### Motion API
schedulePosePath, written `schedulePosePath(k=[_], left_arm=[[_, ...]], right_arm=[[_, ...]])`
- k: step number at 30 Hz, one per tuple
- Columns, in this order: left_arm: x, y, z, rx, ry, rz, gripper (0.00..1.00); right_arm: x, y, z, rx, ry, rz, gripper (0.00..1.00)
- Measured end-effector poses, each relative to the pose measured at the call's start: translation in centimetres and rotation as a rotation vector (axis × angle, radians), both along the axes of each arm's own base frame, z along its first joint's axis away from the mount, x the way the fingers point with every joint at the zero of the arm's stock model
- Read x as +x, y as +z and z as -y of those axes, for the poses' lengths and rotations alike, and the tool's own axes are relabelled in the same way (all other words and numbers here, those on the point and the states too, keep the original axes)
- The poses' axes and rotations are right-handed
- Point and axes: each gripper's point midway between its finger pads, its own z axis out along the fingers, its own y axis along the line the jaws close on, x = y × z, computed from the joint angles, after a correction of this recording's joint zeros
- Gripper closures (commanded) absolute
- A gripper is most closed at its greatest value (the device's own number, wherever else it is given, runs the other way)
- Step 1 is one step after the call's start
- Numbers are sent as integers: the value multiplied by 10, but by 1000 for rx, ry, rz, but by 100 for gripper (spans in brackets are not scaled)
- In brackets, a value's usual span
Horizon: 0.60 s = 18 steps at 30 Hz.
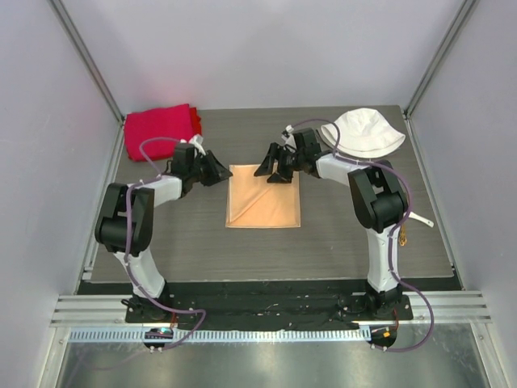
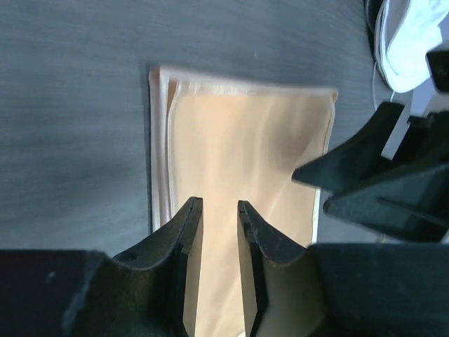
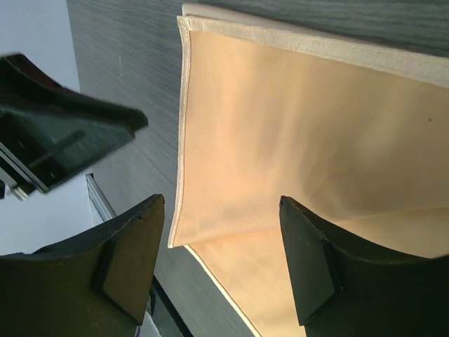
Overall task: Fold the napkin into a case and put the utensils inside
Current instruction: Smooth out the upper triangle-folded napkin at the center of the board.
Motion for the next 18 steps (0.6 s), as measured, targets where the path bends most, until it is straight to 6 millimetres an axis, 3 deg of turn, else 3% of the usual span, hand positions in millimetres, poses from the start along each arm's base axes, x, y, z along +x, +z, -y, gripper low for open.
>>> schedulePosePath(k=[4,8,11,13,16,18], left_arm=[[-51,-9,9,-30,-43,-40,74],[-103,0,44,-59,-144,-30,77],[-142,9,64,-71,-229,-5,76],[-152,7,62,-60,-234,-6,64],[-155,2,48,2,-186,-15,57],[-154,2,37,52,-143,-7,58]], right_arm=[[-6,-1,-6,-1,16,-5,39],[-18,-4,-18,20,38,-13,48],[-34,-13,-24,40,49,-54,48],[-46,-17,-27,50,57,-80,48],[-57,-20,-25,58,59,-101,48],[-62,-20,-23,58,58,-107,49]])
